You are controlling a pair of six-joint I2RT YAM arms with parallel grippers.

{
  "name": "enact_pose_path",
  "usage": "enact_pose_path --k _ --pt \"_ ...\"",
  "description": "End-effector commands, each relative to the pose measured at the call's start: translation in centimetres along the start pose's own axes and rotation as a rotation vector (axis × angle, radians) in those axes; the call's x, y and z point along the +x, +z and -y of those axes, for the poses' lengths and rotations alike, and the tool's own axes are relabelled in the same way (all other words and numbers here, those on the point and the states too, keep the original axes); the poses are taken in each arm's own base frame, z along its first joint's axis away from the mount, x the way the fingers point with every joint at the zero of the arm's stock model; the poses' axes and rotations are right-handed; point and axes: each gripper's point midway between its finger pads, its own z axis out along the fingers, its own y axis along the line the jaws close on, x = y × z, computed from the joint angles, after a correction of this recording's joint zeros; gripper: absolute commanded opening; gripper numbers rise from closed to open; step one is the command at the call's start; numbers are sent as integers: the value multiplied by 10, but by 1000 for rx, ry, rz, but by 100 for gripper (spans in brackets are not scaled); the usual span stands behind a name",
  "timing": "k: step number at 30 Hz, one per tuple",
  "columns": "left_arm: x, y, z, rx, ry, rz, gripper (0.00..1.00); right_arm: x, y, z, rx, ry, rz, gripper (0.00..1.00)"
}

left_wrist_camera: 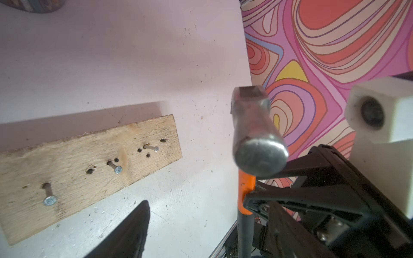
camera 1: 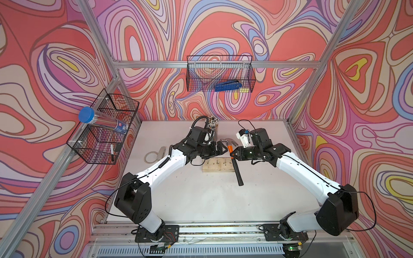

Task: Use a claw hammer to pull out a nail
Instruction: Pick up the hammer at the center of the board.

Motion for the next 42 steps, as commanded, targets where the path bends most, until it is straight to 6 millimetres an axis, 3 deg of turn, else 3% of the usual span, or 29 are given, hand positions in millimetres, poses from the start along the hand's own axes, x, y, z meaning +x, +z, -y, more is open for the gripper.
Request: enact_pose_path --k 1,10,15,20,27,28,35,41,42 --pt "-10 3 24 90 -5 4 80 -22 -13 -29 -85 -89 97 0" --pt "-10 17 27 111 -28 -8 68 -20 -8 -43 -113 -117 90 0" --pt "-12 21 31 142 -45 -11 49 -19 -6 -47 -122 -128 85 0" --pt "-13 23 38 192 -62 -12 22 -15 0 -44 -110 -127 72 0" --pt "-12 22 38 207 -70 -4 1 -13 0 -42 -100 -127 69 0" --pt "-13 21 38 210 -72 4 0 -12 0 -42 -103 -128 67 2" --pt "-24 6 39 240 -81 71 0 -8 -1 -34 -68 -116 72 45" --pt "-30 -9 30 224 -76 122 0 -12 -10 -31 -38 -108 113 62" --pt "-33 -14 30 229 -73 143 0 -13 -10 -28 -24 -101 117 71"
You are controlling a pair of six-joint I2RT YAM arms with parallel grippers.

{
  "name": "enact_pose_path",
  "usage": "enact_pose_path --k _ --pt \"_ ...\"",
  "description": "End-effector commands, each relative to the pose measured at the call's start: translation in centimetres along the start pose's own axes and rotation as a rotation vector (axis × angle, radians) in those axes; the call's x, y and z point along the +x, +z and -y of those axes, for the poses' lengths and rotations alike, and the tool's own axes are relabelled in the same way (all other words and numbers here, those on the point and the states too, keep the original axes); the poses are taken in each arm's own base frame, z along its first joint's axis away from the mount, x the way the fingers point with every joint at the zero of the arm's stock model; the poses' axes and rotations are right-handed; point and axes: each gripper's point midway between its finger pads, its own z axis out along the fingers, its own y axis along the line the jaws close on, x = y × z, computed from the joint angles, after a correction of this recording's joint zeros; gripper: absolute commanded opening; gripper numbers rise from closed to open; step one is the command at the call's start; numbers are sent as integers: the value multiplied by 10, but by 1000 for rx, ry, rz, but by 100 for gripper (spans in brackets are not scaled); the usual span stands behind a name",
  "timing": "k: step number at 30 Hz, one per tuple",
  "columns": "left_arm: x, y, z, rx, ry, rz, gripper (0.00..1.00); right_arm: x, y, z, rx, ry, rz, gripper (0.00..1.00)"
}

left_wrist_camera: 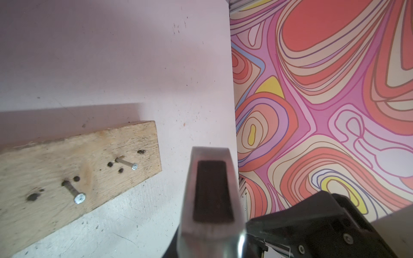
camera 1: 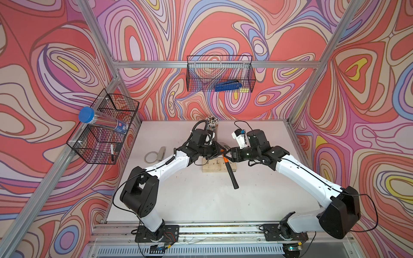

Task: Use a claw hammer to pull out a nail
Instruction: Pick up the hammer at the center of the board.

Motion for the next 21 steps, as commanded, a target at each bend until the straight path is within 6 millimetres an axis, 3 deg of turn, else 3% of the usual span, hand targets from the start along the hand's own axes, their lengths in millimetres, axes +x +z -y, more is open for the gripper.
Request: enact_pose_path --k 1,6,12,17,21 --pt "-21 -34 47 134 81 123 0 -8 -6 1 28 -8 50 71" --pt "-35 -59 46 148 90 239 0 -15 -5 7 56 23 92 67" --pt "-53 -96 40 135 106 429 0 -24 -6 12 54 -3 216 70" --pt "-63 -124 42 134 140 566 0 -29 -12 2 -23 19 278 70" --pt "-70 -146 47 189 144 704 0 -35 -11 -14 -192 84 258 70"
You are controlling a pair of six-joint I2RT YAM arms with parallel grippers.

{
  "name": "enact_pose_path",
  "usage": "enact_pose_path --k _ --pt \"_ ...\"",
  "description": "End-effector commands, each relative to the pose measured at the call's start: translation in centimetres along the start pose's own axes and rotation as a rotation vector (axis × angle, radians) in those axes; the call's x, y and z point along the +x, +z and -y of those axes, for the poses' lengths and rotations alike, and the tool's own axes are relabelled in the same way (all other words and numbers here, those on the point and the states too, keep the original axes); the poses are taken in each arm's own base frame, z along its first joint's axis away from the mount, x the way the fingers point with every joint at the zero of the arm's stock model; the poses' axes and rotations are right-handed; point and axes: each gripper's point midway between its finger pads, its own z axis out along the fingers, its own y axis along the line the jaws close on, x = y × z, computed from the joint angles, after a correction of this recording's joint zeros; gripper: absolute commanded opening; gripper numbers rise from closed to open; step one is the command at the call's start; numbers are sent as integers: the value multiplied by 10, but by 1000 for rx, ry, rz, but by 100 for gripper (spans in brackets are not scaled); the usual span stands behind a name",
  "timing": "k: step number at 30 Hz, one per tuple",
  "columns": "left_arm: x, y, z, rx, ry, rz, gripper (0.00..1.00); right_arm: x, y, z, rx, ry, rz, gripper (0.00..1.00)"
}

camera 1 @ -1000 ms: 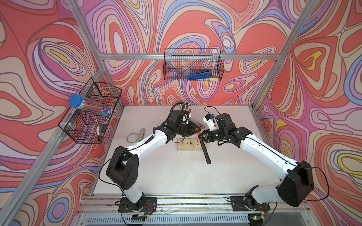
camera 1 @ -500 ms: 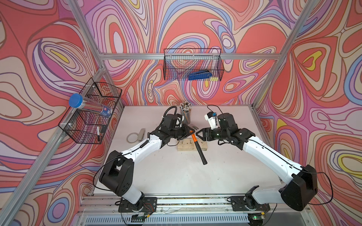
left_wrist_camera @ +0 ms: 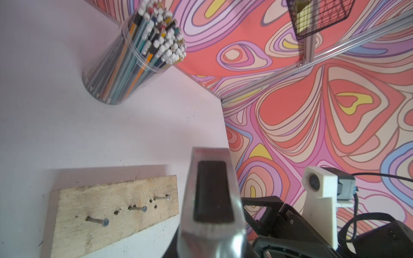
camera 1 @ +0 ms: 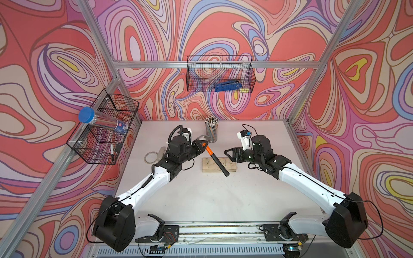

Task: Use a claw hammer to pull out a nail
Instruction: Pick up the hammer at the center of the board.

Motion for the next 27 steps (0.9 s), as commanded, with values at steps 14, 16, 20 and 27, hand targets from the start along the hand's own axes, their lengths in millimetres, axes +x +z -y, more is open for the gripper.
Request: enact_pose_path --k 14,16,20,27 --pt "-79 -56 75 352 -18 455 0 -20 -7 -35 -473 264 151 71" --pt "-82 -58 79 379 -36 470 0 -19 -6 -35 -496 285 168 71" --pt "-85 -61 87 454 -84 482 0 -18 -5 -32 -518 316 190 71" --pt "-87 -61 91 503 -138 483 0 -31 -19 -53 -710 323 246 65"
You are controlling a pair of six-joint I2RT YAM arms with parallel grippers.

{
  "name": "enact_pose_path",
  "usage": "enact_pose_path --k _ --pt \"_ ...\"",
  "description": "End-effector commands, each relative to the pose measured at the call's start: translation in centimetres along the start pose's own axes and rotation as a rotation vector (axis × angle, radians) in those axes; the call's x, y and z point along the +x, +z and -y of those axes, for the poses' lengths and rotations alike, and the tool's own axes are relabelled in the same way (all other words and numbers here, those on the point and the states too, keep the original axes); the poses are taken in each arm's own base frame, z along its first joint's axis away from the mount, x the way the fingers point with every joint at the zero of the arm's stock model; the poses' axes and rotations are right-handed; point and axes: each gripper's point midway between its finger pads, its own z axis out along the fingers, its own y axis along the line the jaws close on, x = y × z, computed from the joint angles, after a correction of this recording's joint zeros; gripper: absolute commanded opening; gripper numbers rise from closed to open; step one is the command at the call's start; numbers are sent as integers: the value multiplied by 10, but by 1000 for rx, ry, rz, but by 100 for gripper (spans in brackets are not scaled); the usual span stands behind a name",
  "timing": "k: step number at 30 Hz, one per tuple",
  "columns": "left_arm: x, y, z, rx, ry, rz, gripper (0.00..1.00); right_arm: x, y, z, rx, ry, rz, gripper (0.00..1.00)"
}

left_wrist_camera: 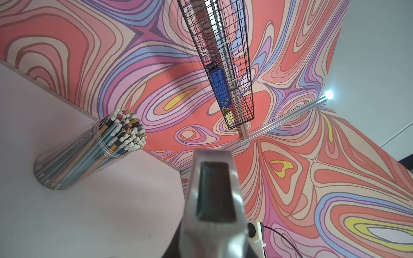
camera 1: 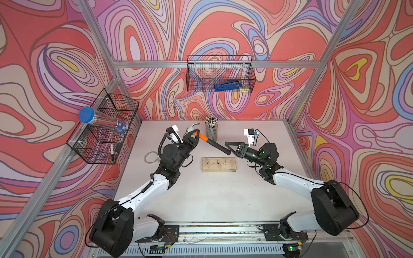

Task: Use a claw hammer to pull out a nail
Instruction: Pick up the hammer at the center of the board.

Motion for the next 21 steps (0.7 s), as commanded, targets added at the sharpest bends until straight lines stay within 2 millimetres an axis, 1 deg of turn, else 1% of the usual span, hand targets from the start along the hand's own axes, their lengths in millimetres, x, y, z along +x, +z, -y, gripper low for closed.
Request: enact_pose_path --k 1,3,7,15,18,21 --pt "-28 -7 61 241 -83 108 0 7 1 -18 -131 46 -15 65" --pt "-29 -7 65 262 -93 105 0 8 2 -3 -86 63 -7 66" --pt "-28 -10 68 263 -94 95 0 8 -1 7 -23 45 13 67" --pt "-28 -17 69 258 -91 92 0 -4 -14 4 75 -35 40 68" --pt "-29 -17 72 271 -105 94 0 -4 -15 5 89 -38 33 68" --pt "-29 -16 73 285 -124 96 0 -3 -13 3 61 -26 27 68"
